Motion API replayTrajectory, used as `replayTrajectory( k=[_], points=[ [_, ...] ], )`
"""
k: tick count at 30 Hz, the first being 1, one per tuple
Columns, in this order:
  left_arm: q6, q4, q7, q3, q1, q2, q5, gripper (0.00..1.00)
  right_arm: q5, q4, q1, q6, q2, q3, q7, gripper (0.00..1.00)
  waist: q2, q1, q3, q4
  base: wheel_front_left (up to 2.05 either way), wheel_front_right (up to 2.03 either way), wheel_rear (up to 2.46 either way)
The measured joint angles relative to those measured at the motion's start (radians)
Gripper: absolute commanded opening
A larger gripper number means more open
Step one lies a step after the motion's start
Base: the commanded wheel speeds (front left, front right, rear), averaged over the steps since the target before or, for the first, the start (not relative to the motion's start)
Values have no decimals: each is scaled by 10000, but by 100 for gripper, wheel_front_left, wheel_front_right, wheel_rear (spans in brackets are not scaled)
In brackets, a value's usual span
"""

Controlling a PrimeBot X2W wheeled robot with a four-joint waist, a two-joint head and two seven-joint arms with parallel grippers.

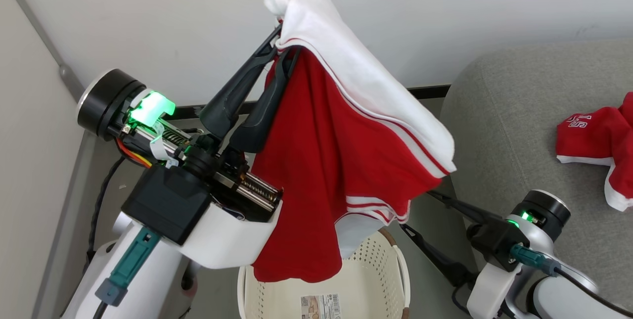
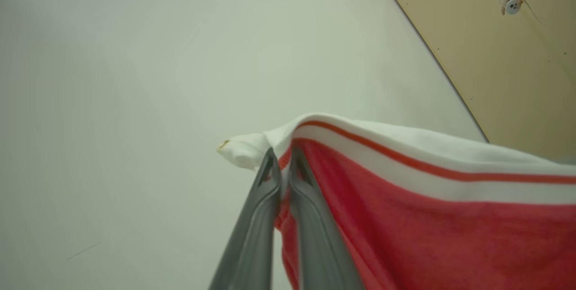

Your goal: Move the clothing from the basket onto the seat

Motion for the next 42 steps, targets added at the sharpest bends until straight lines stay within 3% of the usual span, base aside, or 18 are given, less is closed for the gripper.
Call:
replayTrajectory(
  k=[10,26,27,29,31,32,33,42],
  points=[
    [-228,-339,0,-215,-198,-75,65,0,1103,-31,-706,0,-491,767,334,100,0,0,109,161,0,0,0],
    [-435,-481,-2,-487,-217,-288,86,0,2525,-244,-2248,0,-938,2968,719,100,0,0,180,418,0,0,0],
    [-435,-474,-2,-493,-217,-297,86,0,2583,-245,-2466,0,-941,3210,717,92,0,0,169,444,0,0,0],
    [-437,-441,-2,-493,-215,-303,82,0,2635,-253,-2642,0,-934,3480,706,44,0,0,151,462,0,0,0],
    [-437,-374,-2,-483,-204,-307,69,0,2633,-259,-2818,0,-922,3707,660,25,0,0,131,470,0,0,0],
    [-437,-326,-2,-466,-193,-311,44,0,2637,-255,-2916,0,-922,3818,612,4,0,0,122,469,0,0,0],
    [-437,-245,-2,-439,-174,-313,-12,0,2656,-253,-2965,0,-915,3883,602,0,0,0,111,466,0,0,0],
    [-426,1020,-8,134,350,12,-303,0,2928,-171,-3115,0,-989,4303,163,0,0,0,26,337,0,0,0]
  ],
)
